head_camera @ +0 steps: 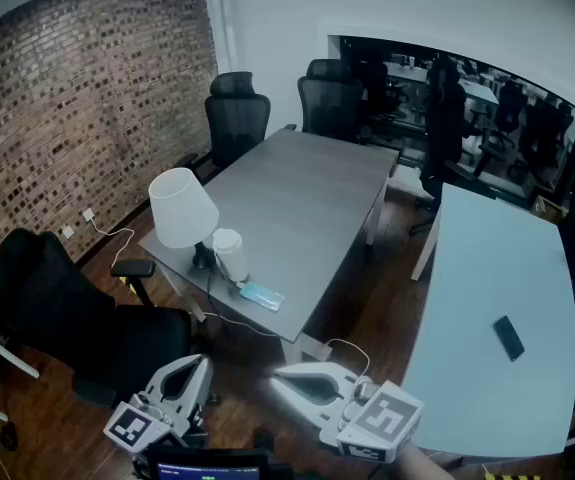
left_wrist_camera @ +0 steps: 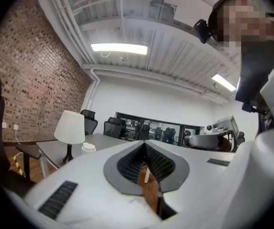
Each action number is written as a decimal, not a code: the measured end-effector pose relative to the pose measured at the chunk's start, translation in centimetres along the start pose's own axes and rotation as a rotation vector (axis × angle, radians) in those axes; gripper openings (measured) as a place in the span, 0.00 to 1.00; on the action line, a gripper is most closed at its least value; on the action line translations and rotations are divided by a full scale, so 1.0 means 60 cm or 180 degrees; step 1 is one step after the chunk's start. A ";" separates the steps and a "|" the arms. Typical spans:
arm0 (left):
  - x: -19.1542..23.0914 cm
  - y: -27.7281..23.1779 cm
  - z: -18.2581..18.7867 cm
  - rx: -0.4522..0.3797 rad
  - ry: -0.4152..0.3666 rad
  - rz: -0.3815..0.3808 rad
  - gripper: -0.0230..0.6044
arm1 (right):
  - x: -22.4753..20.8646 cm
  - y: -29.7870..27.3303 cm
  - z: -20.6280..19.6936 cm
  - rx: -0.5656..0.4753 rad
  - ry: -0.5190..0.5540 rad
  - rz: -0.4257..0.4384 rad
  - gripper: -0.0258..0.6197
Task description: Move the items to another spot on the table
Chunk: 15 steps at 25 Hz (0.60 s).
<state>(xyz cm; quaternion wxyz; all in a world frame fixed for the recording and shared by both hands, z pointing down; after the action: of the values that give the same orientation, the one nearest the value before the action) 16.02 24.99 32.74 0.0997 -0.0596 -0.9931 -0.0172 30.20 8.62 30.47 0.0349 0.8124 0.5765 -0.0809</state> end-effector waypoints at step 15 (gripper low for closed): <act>0.272 -0.045 0.027 0.0011 0.0207 -0.0310 0.06 | -0.066 -0.248 0.027 0.0196 0.0269 -0.0518 0.05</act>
<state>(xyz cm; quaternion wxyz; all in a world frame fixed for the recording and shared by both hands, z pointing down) -0.49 24.27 34.35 0.1311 -0.0105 -0.9911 -0.0222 14.75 9.68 30.11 -0.0212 0.7662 0.6388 -0.0668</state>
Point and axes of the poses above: the fingertips, and each gripper's own axes: y backward along the fingers, x to its left, z out of its top, the point moved 8 cm from there along y, backward along the fingers, and after that the axes turned 6 degrees about -z, right-handed, at the moved point
